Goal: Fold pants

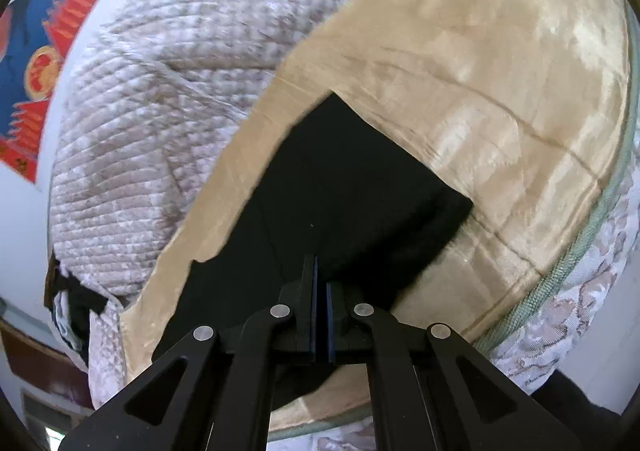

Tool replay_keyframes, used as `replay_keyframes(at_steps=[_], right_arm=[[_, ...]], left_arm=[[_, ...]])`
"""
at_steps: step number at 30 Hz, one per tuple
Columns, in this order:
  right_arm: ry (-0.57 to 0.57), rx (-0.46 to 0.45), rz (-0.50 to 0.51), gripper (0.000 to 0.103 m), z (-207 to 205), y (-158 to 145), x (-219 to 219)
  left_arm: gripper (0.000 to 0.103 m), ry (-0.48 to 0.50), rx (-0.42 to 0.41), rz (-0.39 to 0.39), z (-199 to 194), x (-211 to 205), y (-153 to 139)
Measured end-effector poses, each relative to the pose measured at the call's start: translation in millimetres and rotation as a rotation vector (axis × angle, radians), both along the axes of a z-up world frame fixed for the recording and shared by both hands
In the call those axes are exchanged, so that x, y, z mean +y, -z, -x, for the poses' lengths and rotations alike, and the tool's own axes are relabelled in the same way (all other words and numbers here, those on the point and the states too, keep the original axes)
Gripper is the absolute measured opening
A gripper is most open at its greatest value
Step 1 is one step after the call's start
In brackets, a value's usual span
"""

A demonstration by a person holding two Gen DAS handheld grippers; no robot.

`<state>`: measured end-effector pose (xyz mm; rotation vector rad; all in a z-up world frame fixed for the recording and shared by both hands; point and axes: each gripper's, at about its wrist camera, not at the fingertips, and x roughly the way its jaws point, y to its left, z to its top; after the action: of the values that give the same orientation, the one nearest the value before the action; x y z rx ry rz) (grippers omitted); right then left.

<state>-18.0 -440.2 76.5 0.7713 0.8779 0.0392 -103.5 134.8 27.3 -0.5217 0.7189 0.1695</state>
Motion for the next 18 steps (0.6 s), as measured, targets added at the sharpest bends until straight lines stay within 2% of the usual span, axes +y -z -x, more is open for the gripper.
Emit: replay_keyframes(at_steps=[2,6,9,12,13,15,16,18], right_arm=[[-0.001,-0.001,0.006,0.002,4.1,0.6,1.8],[0.024,0.117,-0.001,0.002,0.0,26.8,-5.0],[0.017,0.12,0.025,0.003,-0.1,23.7,-4.5],[0.021,0.108,0.053,0.014,-1.2,16.9,-2.7],[0.031,0.109,0.048,0.015,-0.9,17.1,-3.9],[0.042,0.099,0.004,0.018,-0.2,18.9,-7.5],[0.047,0.096,-0.016,0.019,0.2,19.7,-9.2],[0.056,0.086,-0.042,0.019,0.8,20.2,-11.6]], left_arm=[[0.002,-0.002,0.001,-0.003,0.3,0.7,0.0],[0.002,0.004,0.075,0.014,-6.0,0.8,17.6],[0.002,0.005,0.076,0.049,-3.7,5.0,18.9],[0.005,-0.038,0.041,0.123,2.6,18.7,15.4],[0.008,-0.047,0.036,0.151,3.5,23.5,16.4],[0.041,-0.067,0.033,0.23,5.2,33.0,21.4],[0.047,-0.072,0.022,0.273,5.6,35.4,23.9],[0.049,-0.08,0.012,0.315,3.8,38.4,27.5]])
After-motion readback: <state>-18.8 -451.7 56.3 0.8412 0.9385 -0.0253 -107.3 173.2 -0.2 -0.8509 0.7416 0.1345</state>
